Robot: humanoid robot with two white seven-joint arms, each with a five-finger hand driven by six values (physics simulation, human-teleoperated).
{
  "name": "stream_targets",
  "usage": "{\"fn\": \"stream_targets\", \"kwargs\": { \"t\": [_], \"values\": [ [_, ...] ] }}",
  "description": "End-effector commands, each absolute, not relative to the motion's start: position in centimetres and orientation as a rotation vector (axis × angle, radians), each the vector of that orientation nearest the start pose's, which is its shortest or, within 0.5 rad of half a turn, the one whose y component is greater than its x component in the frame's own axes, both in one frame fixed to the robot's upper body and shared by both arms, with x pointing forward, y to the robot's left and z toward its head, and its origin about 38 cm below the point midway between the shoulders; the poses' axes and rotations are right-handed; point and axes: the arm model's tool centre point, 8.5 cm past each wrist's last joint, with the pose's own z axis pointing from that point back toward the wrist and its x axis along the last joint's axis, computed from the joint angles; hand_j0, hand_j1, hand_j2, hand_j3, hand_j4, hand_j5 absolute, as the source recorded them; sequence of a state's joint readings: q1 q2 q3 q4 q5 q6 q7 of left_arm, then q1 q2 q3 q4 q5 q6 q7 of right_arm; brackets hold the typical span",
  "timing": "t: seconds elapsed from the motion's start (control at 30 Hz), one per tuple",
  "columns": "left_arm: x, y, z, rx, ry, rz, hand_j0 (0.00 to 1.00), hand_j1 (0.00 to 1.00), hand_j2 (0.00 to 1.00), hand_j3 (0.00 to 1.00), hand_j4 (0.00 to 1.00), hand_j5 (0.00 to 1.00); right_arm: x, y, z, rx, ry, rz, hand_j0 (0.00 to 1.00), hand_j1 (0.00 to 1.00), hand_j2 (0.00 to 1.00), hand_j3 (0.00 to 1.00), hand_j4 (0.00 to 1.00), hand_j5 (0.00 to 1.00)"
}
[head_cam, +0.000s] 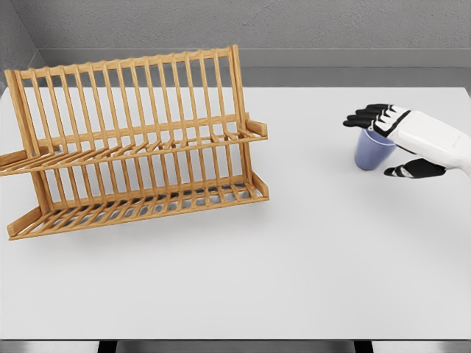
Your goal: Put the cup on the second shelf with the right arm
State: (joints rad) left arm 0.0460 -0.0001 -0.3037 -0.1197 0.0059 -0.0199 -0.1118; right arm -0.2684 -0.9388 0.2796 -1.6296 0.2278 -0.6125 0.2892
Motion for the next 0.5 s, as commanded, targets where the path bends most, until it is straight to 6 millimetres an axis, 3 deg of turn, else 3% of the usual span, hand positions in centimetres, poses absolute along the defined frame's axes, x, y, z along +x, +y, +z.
{"fn": "stream_targets", "kwargs": {
  "t": [0.0, 0.17, 0.23, 0.33, 0.47],
  "values": [
    [1.0, 25.0, -26.4, -0.053, -0.063, -0.304, 1.0, 1.0, 1.0, 1.0, 1.0, 1.0, 37.5, -35.1, 23.8, -0.429, -1.74, 1.731, 1.0, 1.0, 1.0, 1.0, 1.0, 1.0],
    [1.0, 25.0, -26.4, -0.053, -0.063, -0.304, 1.0, 1.0, 1.0, 1.0, 1.0, 1.0, 38.0, -37.0, 24.9, -0.489, -1.77, 1.643, 1.0, 1.0, 1.0, 1.0, 1.0, 1.0],
    [1.0, 25.0, -26.4, -0.053, -0.063, -0.304, 1.0, 1.0, 1.0, 1.0, 1.0, 1.0, 38.0, -38.4, 25.7, -0.532, -1.7, 1.701, 1.0, 1.0, 1.0, 1.0, 1.0, 1.0],
    [1.0, 25.0, -26.4, -0.053, -0.063, -0.304, 1.0, 1.0, 1.0, 1.0, 1.0, 1.0, 37.7, -40.7, 27.1, -0.532, -1.437, 1.867, 1.0, 1.0, 1.0, 1.0, 1.0, 1.0],
    [1.0, 25.0, -26.4, -0.053, -0.063, -0.304, 1.0, 1.0, 1.0, 1.0, 1.0, 1.0, 37.7, -41.0, 27.1, -0.533, -1.425, 1.869, 1.0, 1.0, 1.0, 1.0, 1.0, 1.0]
  ]
}}
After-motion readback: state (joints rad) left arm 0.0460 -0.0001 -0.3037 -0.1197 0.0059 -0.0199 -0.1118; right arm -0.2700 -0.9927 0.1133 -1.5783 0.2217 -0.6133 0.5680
